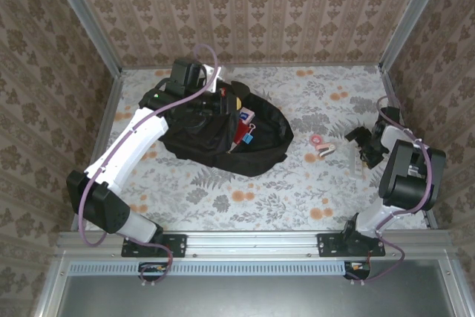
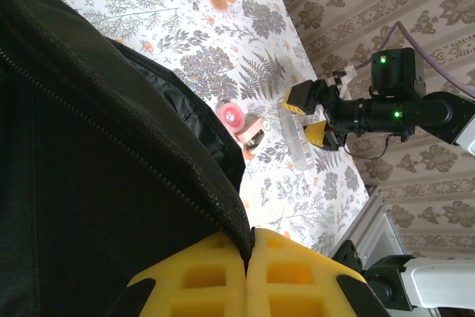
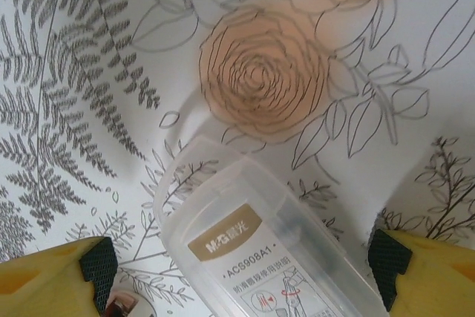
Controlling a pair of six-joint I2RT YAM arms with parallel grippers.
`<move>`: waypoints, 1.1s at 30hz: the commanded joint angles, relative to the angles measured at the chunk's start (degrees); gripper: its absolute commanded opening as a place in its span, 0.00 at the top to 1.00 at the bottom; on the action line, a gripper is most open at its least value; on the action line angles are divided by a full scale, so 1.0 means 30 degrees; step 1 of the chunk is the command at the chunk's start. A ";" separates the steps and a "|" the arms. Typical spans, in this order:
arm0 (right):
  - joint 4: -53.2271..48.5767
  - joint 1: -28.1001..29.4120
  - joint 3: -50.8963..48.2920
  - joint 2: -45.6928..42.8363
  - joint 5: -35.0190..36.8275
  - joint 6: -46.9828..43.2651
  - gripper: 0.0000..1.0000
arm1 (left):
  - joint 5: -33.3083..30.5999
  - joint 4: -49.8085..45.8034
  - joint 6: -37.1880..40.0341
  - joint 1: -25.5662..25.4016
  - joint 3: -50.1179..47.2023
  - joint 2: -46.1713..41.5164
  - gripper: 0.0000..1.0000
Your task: Pack books, pencil case, and school supplies into a backpack
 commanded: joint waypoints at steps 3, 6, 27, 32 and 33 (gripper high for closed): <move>-0.2743 0.1263 -0.0863 -0.0322 -0.0386 0.0176 0.13 | 0.0556 0.0881 -0.0113 0.0073 0.0077 -0.0825 1.00; -0.2945 0.1426 -0.1103 -0.0725 0.0143 0.0218 0.15 | 0.0589 0.0881 -0.0113 0.0102 0.0060 -0.0857 1.00; -0.3502 0.1871 -0.0133 0.1023 0.0972 0.0938 0.30 | 0.0465 0.0823 -0.0025 0.0109 -0.0002 -0.0989 1.00; -0.3806 0.2487 0.0058 0.1181 0.1723 0.1172 0.34 | 0.0509 0.0826 -0.0055 0.0117 0.0045 -0.0974 1.00; -0.3801 0.2560 0.0033 0.1194 0.1833 0.1173 0.35 | 0.0523 0.0819 -0.0055 0.0131 0.0053 -0.1000 1.00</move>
